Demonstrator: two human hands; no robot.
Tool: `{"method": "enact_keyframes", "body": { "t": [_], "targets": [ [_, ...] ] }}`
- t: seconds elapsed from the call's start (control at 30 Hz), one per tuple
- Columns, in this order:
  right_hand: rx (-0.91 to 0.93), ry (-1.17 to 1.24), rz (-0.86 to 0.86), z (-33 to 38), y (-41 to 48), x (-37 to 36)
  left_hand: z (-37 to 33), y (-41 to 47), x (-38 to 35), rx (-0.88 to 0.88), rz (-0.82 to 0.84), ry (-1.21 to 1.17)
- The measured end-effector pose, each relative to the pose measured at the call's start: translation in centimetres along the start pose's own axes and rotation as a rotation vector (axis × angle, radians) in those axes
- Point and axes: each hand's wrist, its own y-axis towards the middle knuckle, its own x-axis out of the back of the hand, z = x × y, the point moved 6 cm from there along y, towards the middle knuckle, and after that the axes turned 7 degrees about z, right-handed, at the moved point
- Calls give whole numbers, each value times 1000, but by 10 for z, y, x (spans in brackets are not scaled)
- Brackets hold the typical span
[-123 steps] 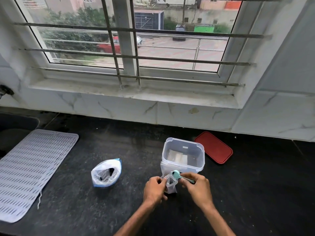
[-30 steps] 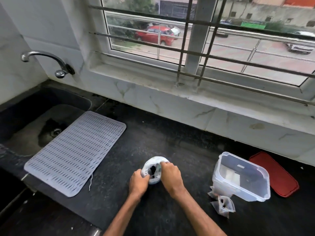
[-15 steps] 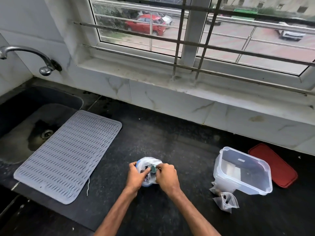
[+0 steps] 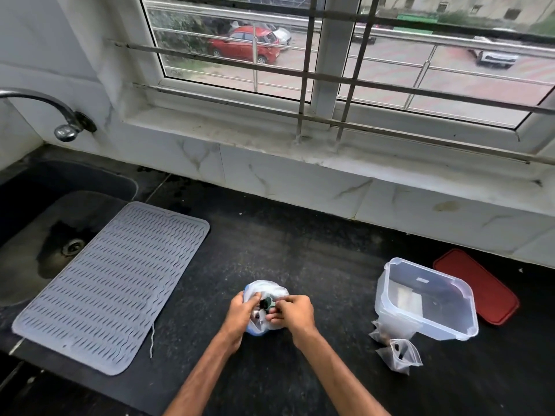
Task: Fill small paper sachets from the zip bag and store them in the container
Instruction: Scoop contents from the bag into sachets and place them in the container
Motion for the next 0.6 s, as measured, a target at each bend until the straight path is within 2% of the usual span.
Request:
{"method": "enact_keyframes", "body": {
  "t": [0.07,0.13,0.27,0.4,0.5,0.6],
  "targets": [
    [-6,18,5,0,-3,0,-2,-2,-5,-11,78,-29],
    [3,-6,9,2,-5,0,-1,-3,-3,-9,82,-47],
    [31,-47,-14,12,-12,5,0,-4,10,-50,-139,47],
    [66,-127,-72,19,-21,14,-3,-7,15,-93,-283,237],
    [75,-111,-85,18,-24,22,-6,-11,18,-98,-314,377],
    [70,-26,-61,14,-26,30,-14,-19,18,-126,-275,483]
  ]
}}
